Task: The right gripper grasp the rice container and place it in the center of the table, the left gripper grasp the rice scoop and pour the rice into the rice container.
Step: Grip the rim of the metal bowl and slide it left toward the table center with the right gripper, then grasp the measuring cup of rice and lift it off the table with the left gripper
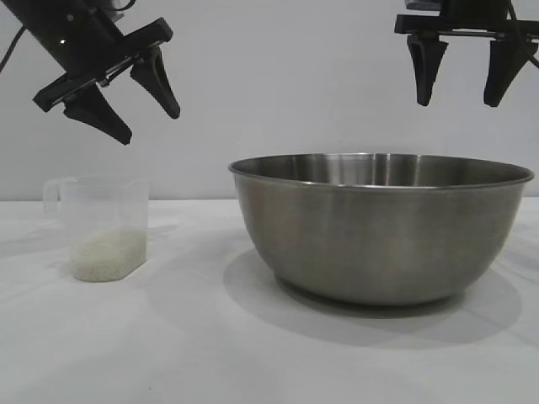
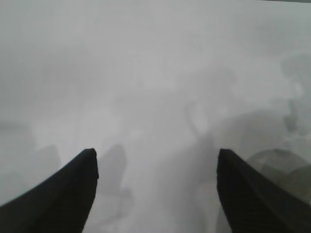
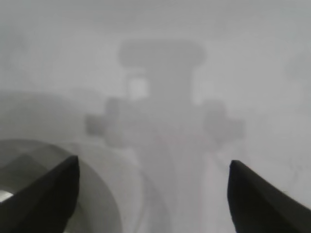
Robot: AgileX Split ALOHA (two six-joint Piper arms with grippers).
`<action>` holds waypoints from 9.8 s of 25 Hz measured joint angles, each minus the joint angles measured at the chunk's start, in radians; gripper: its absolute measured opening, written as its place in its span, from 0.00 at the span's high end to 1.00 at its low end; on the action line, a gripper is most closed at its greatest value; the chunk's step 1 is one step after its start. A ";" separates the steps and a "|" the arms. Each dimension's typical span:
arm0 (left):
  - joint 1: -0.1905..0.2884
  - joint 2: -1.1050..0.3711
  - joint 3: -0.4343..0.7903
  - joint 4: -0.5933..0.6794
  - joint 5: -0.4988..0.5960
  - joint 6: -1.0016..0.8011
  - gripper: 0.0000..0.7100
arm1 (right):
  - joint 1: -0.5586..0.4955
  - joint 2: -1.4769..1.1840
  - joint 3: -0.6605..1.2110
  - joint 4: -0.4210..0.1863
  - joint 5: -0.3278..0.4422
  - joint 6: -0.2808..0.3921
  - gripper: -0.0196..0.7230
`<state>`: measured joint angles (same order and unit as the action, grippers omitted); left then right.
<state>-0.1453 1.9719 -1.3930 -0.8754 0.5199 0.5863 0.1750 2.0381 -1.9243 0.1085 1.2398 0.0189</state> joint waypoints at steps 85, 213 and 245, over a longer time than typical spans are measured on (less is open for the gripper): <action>0.000 0.000 0.000 0.021 0.002 0.000 0.31 | 0.159 -0.093 0.499 0.087 -0.188 -0.058 0.16; 0.000 -1.071 0.809 0.368 0.105 -0.243 0.31 | -0.167 -2.055 1.435 -0.111 -0.102 0.018 0.23; 0.000 -1.106 1.164 -0.885 0.167 0.056 0.31 | -0.167 -2.055 1.435 -0.111 -0.102 0.018 0.23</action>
<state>-0.1453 0.8659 -0.2294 -1.7603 0.6872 0.6426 0.0076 -0.0171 -0.4896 -0.0029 1.1377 0.0374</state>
